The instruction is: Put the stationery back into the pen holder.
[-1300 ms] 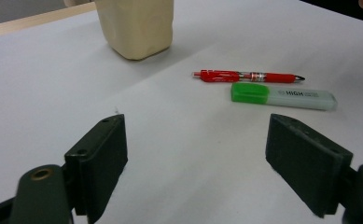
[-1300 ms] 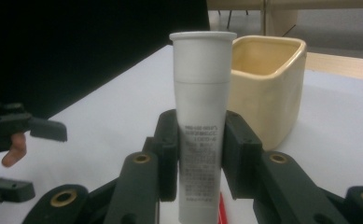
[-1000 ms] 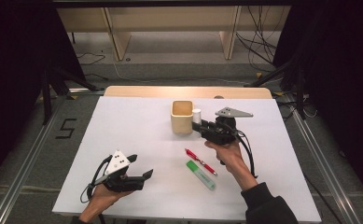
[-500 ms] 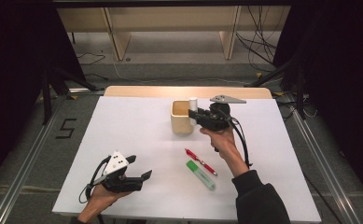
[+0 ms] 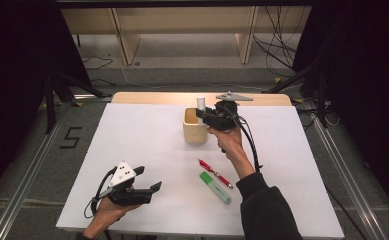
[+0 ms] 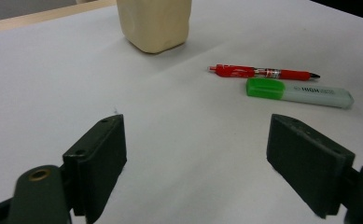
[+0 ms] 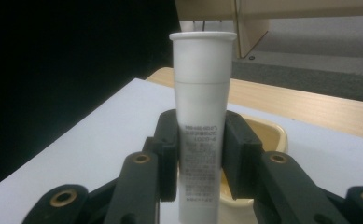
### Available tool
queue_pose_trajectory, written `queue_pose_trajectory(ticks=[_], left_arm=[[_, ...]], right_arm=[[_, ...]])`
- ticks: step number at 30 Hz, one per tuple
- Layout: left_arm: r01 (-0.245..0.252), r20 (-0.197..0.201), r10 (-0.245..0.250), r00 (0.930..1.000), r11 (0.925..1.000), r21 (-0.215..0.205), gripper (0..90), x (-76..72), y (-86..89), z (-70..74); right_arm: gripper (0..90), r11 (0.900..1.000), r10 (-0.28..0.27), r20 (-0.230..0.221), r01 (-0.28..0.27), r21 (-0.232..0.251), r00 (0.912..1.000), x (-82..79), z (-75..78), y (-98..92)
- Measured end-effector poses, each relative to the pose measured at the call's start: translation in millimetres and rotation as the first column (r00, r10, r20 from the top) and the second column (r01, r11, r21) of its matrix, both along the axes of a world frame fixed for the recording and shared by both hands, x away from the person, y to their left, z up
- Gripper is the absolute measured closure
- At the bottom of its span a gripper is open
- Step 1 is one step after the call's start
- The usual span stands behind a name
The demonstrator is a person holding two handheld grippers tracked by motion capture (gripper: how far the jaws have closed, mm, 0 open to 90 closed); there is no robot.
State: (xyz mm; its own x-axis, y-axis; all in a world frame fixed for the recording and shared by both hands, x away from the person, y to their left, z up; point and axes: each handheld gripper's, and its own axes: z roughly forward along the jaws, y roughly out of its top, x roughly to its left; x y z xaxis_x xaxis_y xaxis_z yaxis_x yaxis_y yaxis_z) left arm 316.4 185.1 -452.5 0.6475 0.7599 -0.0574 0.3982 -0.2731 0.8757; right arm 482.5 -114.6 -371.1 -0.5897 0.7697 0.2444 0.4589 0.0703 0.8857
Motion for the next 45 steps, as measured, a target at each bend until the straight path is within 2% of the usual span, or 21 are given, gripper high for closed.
queue_pose_trajectory(ticks=[19, 33, 41, 45], left_arm=[[-0.001, 0.003, 0.001, 1.0, 0.9998, -0.022, 19.3, -0.7, -0.8, -0.9], [0.002, 0.003, -0.002, 1.0, 0.9995, -0.031, 19.3, -1.4, -0.8, -0.7], [0.003, 0.005, -0.003, 1.0, 0.9996, -0.027, 19.3, -1.7, -1.3, -0.8], [0.004, 0.005, -0.003, 1.0, 0.9996, -0.026, 19.3, -1.5, -1.1, -1.0]], right_arm=[[69.7, 0.997, -0.057, -0.002, 0.057, -0.054, 0.9983, 21.8, -7.4, 17.3], [69.7, 0.993, -0.062, 0.002, 0.062, -0.096, 0.9981, 30.8, -18.0, 36.5], [69.7, 0.992, -0.066, 0.001, 0.066, -0.107, 0.9978, 32.4, -23.0, 40.0], [69.6, 0.989, -0.067, 0.002, 0.066, -0.131, 0.9978, 33.3, -26.1, 41.7]])
